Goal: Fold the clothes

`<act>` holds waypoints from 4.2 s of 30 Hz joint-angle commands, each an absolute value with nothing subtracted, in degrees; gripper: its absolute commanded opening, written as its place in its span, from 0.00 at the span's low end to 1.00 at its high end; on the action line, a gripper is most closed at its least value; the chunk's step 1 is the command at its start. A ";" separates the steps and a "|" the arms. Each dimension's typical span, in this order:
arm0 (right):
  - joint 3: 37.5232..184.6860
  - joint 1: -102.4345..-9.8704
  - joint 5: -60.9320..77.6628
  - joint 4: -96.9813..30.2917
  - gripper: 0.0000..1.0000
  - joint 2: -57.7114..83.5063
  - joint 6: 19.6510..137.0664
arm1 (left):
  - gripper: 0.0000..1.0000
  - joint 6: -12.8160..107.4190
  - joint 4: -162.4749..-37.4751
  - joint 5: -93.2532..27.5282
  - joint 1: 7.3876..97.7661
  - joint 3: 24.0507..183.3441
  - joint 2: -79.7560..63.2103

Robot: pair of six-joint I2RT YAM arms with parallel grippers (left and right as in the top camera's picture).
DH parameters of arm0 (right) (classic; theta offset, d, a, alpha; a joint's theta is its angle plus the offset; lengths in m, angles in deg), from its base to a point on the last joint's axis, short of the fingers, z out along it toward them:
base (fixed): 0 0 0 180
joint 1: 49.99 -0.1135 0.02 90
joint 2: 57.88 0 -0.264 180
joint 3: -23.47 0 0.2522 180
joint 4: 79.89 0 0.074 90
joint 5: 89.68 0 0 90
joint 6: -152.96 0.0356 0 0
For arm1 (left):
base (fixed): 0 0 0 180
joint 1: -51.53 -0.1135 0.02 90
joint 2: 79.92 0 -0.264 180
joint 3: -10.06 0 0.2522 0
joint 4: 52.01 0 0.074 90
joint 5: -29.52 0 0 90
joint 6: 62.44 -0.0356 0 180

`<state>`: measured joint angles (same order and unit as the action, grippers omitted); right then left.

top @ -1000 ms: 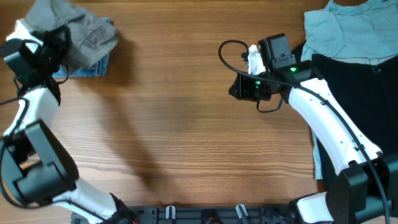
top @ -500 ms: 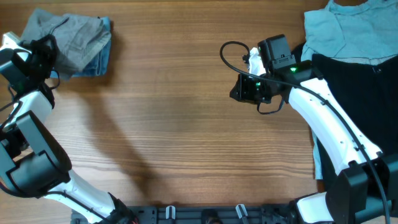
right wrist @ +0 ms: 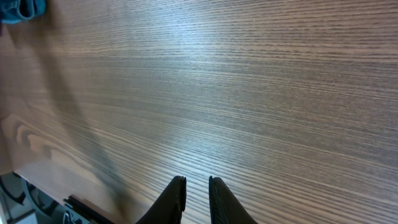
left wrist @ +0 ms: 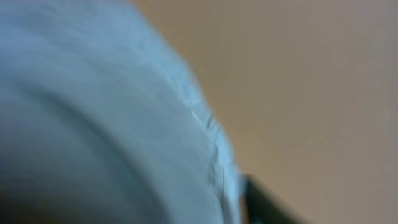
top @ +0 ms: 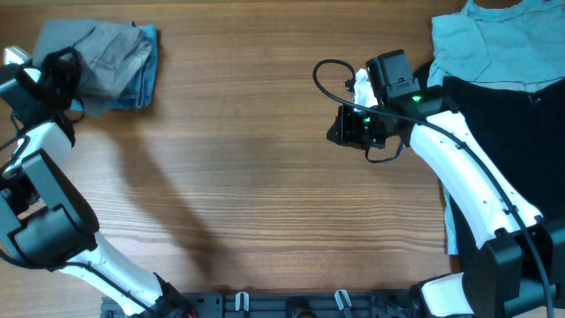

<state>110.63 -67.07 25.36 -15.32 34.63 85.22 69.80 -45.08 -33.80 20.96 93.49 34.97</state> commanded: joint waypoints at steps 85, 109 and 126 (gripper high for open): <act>114.11 -67.16 14.08 -16.55 1.00 -4.56 72.11 | 1.00 35.75 -135.11 -58.89 41.83 103.65 -25.62; 109.56 -67.38 10.19 -18.43 1.00 -3.75 68.85 | 1.00 35.73 -136.36 -58.44 41.83 103.65 -30.32; 60.58 -67.11 10.15 -57.46 1.00 -46.94 55.43 | 1.00 35.75 -136.36 -58.44 41.83 103.65 -30.32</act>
